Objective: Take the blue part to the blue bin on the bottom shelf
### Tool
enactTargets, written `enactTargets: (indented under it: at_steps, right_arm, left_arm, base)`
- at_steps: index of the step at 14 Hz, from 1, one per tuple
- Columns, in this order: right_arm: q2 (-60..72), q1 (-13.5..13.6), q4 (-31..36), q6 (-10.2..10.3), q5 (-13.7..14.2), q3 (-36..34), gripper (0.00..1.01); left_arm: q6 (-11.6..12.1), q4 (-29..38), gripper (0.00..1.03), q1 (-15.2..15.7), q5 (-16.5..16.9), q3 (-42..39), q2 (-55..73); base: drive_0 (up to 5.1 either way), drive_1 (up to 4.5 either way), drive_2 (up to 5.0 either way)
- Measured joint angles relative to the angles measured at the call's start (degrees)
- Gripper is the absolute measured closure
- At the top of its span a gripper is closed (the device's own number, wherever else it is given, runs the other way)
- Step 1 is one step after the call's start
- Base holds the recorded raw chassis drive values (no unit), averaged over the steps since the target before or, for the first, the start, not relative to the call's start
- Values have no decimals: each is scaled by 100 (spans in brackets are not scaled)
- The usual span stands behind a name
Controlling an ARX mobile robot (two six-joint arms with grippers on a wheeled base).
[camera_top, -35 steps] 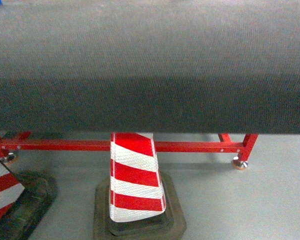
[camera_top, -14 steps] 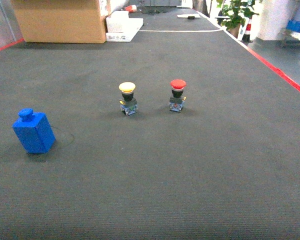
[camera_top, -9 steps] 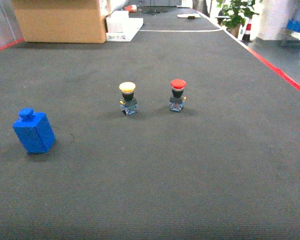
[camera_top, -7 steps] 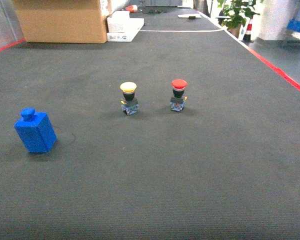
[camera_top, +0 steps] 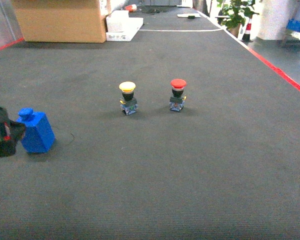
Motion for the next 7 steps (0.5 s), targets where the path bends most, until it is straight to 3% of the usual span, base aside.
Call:
enactTargets:
  at_steps: [3, 7]
  right_arm:
    - [2, 0, 0, 0, 2, 0, 3]
    - [0, 0, -2, 0, 2, 0, 3]
  left_arm:
    - [376, 24, 5, -44, 2, 778, 1143]
    - [590, -70, 5, -39, 2, 1729, 2238]
  base:
    - [0, 0, 0]
    - [0, 0, 0]
